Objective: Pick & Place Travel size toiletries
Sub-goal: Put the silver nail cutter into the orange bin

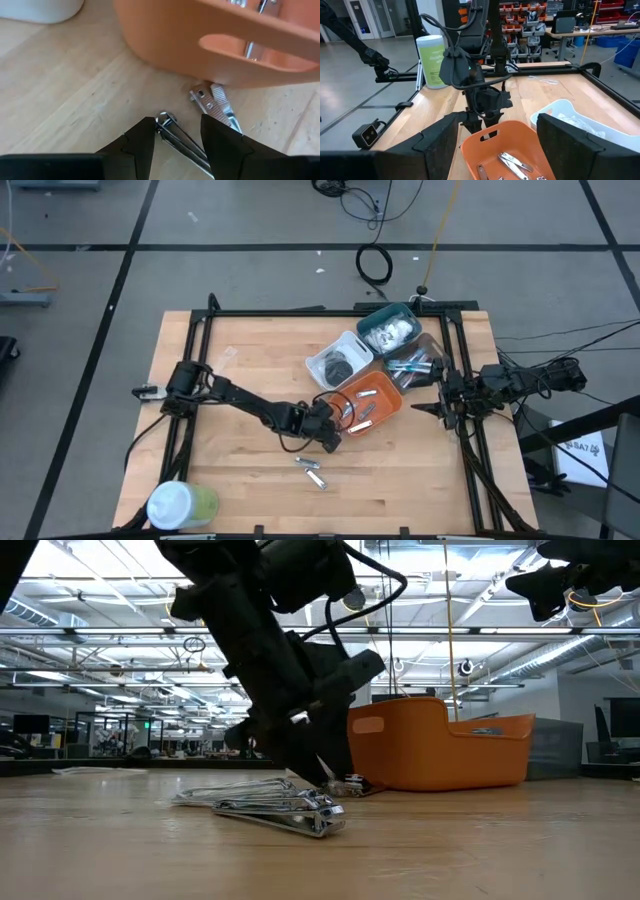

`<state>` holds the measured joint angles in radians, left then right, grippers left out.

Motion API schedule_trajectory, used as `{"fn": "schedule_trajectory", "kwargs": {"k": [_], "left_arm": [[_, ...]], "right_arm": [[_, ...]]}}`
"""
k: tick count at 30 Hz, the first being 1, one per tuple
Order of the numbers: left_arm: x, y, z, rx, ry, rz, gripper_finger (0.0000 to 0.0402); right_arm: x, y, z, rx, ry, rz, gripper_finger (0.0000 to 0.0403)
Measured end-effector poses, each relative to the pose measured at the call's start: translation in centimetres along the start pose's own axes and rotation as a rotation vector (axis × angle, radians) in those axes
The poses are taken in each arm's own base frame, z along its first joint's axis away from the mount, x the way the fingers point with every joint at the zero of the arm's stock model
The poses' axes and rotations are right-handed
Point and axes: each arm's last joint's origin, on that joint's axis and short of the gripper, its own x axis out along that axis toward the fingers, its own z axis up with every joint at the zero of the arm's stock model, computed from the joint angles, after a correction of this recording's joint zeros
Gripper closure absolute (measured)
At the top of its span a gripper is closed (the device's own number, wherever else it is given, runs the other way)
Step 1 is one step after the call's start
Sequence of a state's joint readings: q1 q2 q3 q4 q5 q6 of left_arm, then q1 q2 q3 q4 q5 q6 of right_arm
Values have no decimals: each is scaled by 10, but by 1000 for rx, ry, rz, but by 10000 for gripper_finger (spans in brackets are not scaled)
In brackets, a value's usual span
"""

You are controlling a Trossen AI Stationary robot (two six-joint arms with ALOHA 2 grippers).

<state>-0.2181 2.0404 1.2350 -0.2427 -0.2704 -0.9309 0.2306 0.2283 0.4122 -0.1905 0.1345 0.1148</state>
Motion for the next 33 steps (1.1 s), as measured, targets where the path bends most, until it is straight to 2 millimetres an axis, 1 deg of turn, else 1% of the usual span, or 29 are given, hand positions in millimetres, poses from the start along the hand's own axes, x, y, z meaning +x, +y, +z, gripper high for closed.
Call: {"fn": "schedule_trajectory", "kwargs": {"k": [3,9,14,19,21,24,31,33], "left_arm": [[-1,3,-5,20,34,43,241],[-15,10,-15,33,126,149,241],[-20,12,-22,-18,170,189,241],[-20,12,-22,-119,180,194,241],[-20,12,-23,-124,195,192,247],[-19,13,-23,-123,200,195,275],[-19,13,-23,-118,198,190,380],[-19,12,-24,-90,194,184,388]], "right_arm": [[0,0,0,-3,0,0,147],[0,0,0,-3,1,-1,147],[0,0,0,-3,1,-1,147],[0,0,0,-3,1,-1,147],[0,0,0,-3,1,-1,147],[0,0,0,-3,1,0,147],[0,0,0,-3,1,0,147],[0,0,0,-3,1,0,147]]}}
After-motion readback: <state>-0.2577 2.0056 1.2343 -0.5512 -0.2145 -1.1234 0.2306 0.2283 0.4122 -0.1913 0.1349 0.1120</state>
